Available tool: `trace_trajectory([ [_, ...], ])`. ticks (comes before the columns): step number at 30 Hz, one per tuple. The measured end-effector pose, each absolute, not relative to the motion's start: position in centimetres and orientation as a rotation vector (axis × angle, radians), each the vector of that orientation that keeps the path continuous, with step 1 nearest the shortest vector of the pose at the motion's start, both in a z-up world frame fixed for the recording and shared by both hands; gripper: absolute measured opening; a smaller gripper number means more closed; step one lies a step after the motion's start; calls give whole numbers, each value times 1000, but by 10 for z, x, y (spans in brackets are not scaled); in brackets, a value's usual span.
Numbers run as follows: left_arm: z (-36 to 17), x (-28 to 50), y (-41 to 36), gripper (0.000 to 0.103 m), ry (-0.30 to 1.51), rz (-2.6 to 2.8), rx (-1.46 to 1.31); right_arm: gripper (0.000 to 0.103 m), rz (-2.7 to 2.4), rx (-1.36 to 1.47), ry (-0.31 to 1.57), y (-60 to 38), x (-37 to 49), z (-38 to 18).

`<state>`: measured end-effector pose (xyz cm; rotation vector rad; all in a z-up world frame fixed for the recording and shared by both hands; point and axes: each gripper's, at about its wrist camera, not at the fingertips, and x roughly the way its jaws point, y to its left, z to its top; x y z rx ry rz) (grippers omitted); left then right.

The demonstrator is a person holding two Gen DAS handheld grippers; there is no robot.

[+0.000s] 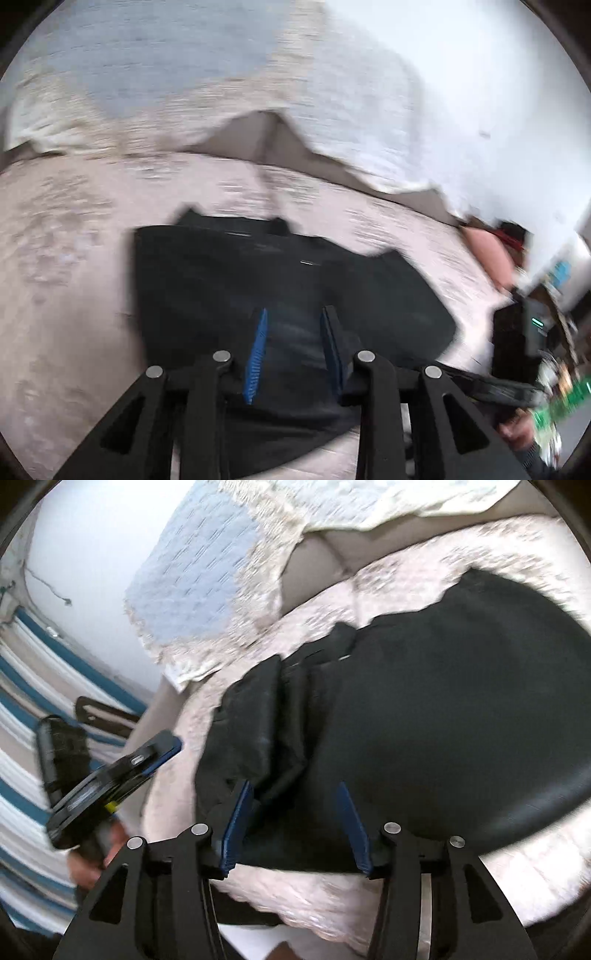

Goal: Fold large clothes

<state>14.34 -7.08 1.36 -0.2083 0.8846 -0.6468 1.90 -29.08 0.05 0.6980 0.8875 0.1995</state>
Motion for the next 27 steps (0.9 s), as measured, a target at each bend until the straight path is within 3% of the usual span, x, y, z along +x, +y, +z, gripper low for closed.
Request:
trace_trajectory([
  [7,-36,192,-73,31,984,-565,-193,52,291,750,992,-264,60,-27],
  [9,-41,194,-83,31,984,-581,-165,4,290,749,1004,-259,63,-31],
  [14,-37,187,-100,33,978,-660,-146,3,270,779,945,-257,38,-24],
  [20,-53,178,-127,41,963,-688,-59,3,185,882,990,-272,19,-64],
  [27,-38,171,-130,41,950,-664,8,10,117,676,953,-263,17,-19],
])
